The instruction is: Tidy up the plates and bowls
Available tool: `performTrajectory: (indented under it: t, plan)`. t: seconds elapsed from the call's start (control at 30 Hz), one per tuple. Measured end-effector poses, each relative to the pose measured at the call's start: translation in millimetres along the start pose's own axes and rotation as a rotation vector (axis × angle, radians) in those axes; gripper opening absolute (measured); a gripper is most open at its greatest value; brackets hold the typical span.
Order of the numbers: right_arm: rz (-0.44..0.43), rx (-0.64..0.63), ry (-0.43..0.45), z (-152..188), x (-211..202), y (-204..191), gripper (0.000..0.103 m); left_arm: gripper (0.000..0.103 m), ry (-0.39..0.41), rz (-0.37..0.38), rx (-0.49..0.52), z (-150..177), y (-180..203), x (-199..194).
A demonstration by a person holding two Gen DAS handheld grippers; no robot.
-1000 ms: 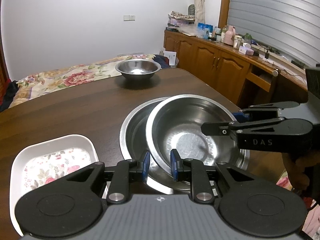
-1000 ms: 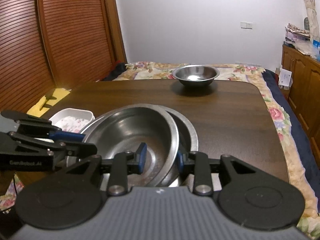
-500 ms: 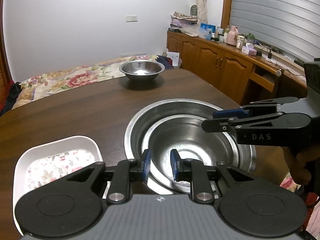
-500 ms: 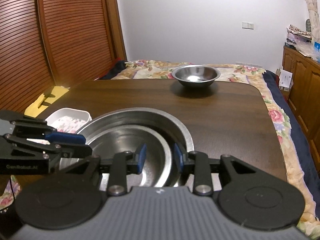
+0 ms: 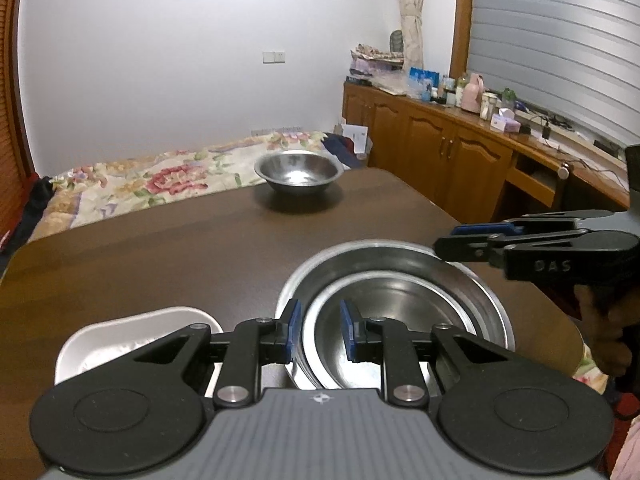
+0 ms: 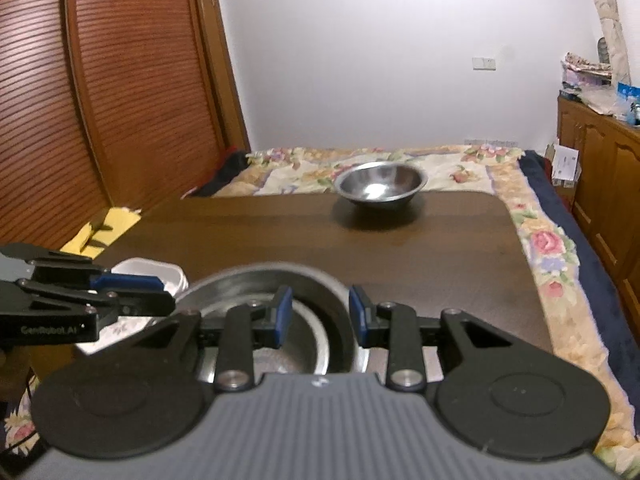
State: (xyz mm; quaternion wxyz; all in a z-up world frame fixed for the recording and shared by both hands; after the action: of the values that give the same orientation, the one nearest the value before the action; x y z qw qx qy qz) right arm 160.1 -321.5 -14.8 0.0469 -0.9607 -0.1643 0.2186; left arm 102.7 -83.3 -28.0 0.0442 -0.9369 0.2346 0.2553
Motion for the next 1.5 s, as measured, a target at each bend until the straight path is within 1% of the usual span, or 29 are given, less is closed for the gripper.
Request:
performTrajectory:
  t: [0.33,0.47,0.63,0.73,0.8,0.83,0.9,0.93,1.03,1.13,1.2,1.3,1.5]
  plan:
    - [0.037,0.013,0.044,-13,-10,10,0.034,0.024,0.036,-0.019,0.002,-15,-5,-6]
    - [0.043,0.012,0.054,-16,-11,12,0.034,0.027,0.044,-0.023,0.004,-17,-5,-7]
    - [0.05,0.004,0.063,-19,-12,10,0.035,0.036,0.06,-0.025,0.002,-21,-7,-11]
    - [0.052,0.003,0.069,-21,-13,10,0.036,0.044,0.069,-0.03,0.002,-25,-8,-13]
    - [0.054,0.0,0.073,-22,-13,10,0.04,0.05,0.075,-0.033,0.004,-27,-8,-13]
    - [0.055,-0.002,0.075,-23,-12,10,0.04,0.051,0.078,-0.033,0.005,-29,-8,-14]
    - [0.057,-0.005,0.077,-25,-11,11,0.04,0.057,0.084,-0.03,0.006,-32,-9,-13]
    - [0.058,-0.008,0.079,-27,-10,12,0.041,0.059,0.087,-0.028,0.007,-34,-10,-12]
    - [0.062,-0.012,0.082,-29,-5,16,0.047,0.06,0.091,-0.027,0.011,-41,-13,-5]
    - [0.066,-0.02,0.074,-33,7,22,0.048,0.062,0.096,-0.023,0.006,-49,-18,7]
    - [0.074,-0.032,0.07,-36,17,26,0.05,0.063,0.095,-0.021,0.006,-55,-21,17]
    - [0.083,-0.043,0.067,-42,32,31,0.051,0.063,0.092,-0.027,0.005,-62,-27,33]
    - [0.081,-0.018,0.05,-50,57,45,0.052,0.063,0.088,-0.032,-0.037,-74,-41,56]
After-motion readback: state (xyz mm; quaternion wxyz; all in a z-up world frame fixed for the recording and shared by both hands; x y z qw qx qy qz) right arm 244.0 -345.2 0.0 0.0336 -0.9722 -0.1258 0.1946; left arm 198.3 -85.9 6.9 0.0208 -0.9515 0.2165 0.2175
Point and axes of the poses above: each gripper's, at about its wrist camera, not at the fingertips, and x roughly the way its jaws point, y to its right, z to its underside, the point moved 2 cm from there along x, roughly the way its jaws point, and after that the axes turned 5 degrees about y, right-handed, at the moved point
